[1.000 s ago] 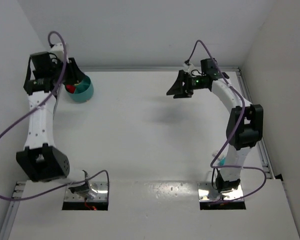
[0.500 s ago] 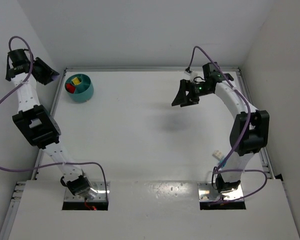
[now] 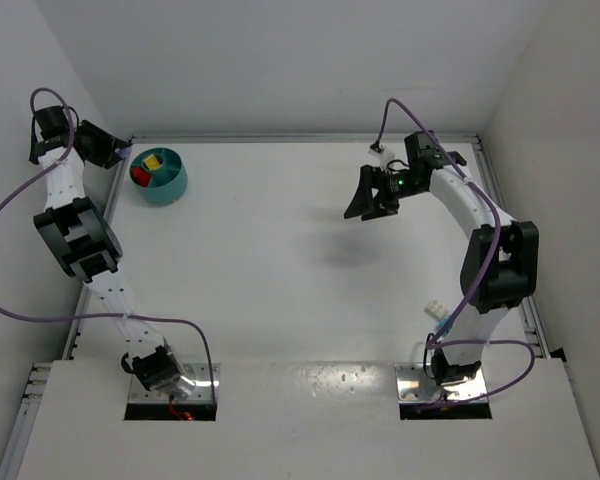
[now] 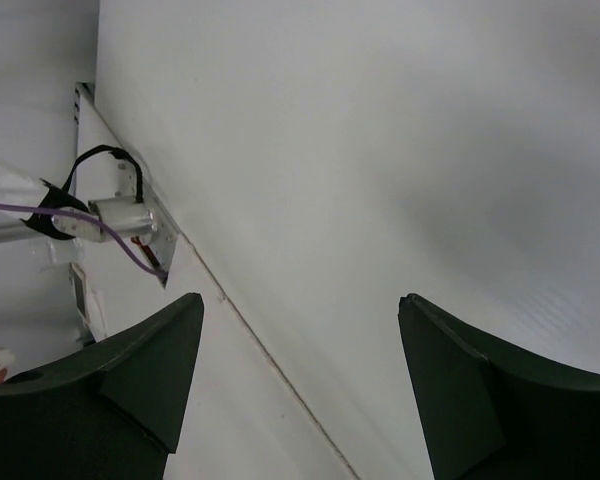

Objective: Sort the legos into containers by color

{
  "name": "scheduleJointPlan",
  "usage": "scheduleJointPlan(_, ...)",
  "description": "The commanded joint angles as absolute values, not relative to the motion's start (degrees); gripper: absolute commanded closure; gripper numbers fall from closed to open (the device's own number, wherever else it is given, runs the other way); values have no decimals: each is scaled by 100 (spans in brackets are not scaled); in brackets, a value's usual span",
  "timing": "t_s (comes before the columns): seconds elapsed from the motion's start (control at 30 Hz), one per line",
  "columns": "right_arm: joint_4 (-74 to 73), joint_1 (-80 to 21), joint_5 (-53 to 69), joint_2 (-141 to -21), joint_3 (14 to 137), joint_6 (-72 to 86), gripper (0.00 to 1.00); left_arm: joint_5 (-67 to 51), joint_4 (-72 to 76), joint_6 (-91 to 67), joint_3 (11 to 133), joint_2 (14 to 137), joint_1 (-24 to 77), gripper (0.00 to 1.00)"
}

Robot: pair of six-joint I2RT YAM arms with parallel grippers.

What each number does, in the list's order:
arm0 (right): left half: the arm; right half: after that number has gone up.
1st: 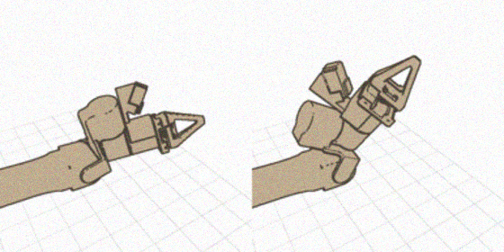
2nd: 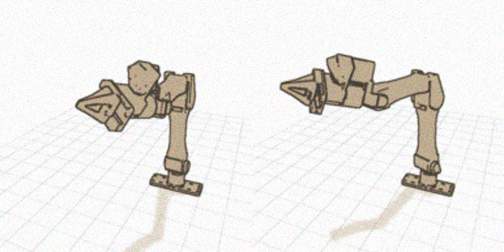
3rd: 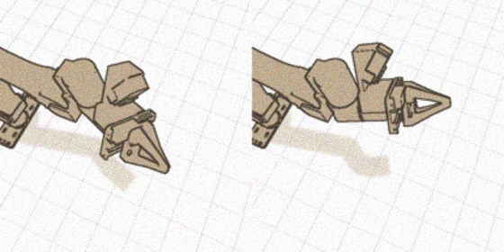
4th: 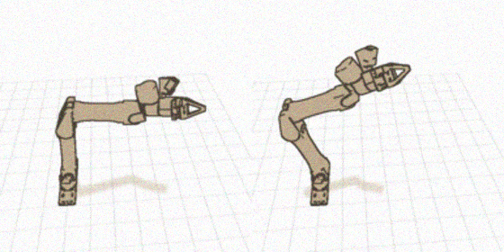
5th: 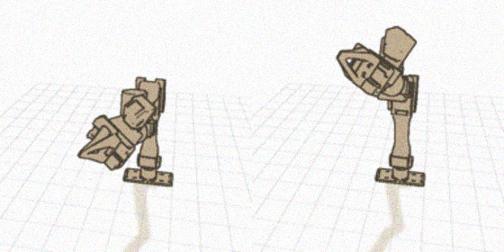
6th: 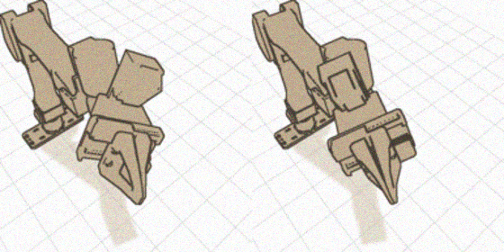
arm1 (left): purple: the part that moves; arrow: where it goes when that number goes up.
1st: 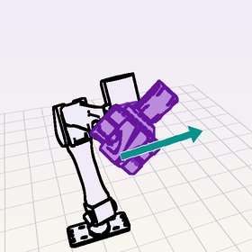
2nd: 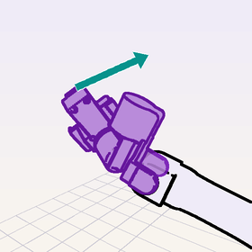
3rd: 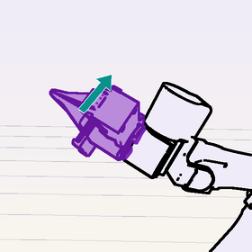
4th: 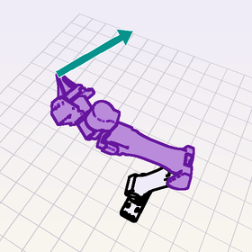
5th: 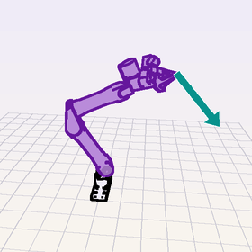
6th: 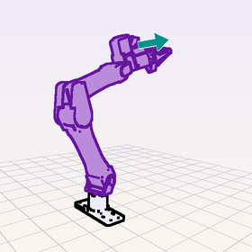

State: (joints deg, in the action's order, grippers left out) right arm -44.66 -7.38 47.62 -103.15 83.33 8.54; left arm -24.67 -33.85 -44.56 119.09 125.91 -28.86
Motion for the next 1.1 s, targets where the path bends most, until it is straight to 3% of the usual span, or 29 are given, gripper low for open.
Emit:
scheduleJointPlan(0.0,-4386,-773,4852,-10072,8288,738,21,-2724,-2944,-4702,12226,12744,-2865,92)
scheduleJointPlan(0.37,-4333,-826,4693,-10178,8341,686,21,-3111,-2312,-4878,12226,13175,-2655,92)
scheduleJointPlan(0.63,-4333,-826,4641,-10239,8341,686,21,-3252,-2153,-4825,12173,13289,-2602,84)
scheduleJointPlan(0.8,-4386,-826,4641,-10345,8402,686,21,-3252,-2153,-4764,12111,13289,-2602,68)
scheduleJointPlan(1.07,-4386,-826,4641,-10345,8402,686,21,-3305,-2101,-4659,12006,13131,-2602,56)
